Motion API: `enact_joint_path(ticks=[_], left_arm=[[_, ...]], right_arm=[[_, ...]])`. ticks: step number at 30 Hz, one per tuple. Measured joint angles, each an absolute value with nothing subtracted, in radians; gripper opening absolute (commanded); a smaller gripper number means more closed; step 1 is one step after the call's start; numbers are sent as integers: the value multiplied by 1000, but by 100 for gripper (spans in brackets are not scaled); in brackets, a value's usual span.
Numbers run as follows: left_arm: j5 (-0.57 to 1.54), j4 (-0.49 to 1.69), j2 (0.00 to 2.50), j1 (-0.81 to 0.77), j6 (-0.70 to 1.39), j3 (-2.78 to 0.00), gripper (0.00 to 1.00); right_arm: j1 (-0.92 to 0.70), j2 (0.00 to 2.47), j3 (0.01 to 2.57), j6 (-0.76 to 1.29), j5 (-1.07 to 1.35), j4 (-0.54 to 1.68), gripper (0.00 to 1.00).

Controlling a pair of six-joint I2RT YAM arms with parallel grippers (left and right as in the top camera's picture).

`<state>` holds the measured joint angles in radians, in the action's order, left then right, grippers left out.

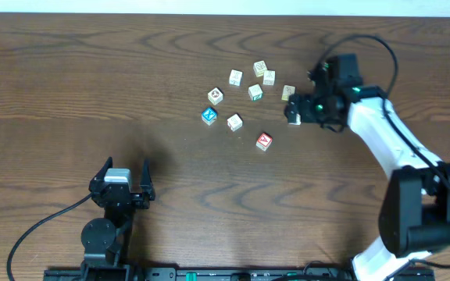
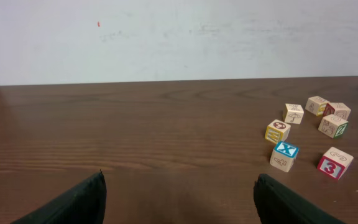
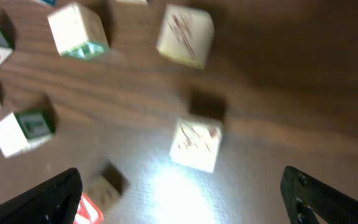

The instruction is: Lift 3 blocks

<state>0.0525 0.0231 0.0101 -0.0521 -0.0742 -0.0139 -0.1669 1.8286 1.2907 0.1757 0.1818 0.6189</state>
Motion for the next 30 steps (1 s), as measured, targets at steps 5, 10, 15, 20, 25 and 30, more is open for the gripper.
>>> enact_joint_path(ticks=[5, 10, 15, 20, 25, 30], left_arm=[[52, 23, 10, -52, -74, -14, 76], [52, 23, 10, -52, -74, -14, 76], [52, 23, 10, -52, -74, -14, 76], [52, 23, 10, -52, -74, -14, 76], [52, 23, 10, -52, -74, -14, 76], [52, 23, 10, -52, -74, -14, 76]], right_arm=[[-231, 1894, 1362, 213, 57, 606, 89], [-240, 1954, 1365, 301, -22, 588, 87], [-240, 2009, 1365, 385, -51, 584, 72], [-242, 2022, 1365, 437, -58, 583, 66], [-249, 2022, 1365, 464, -60, 583, 50], [-257, 2022, 1365, 471, -61, 611, 42]])
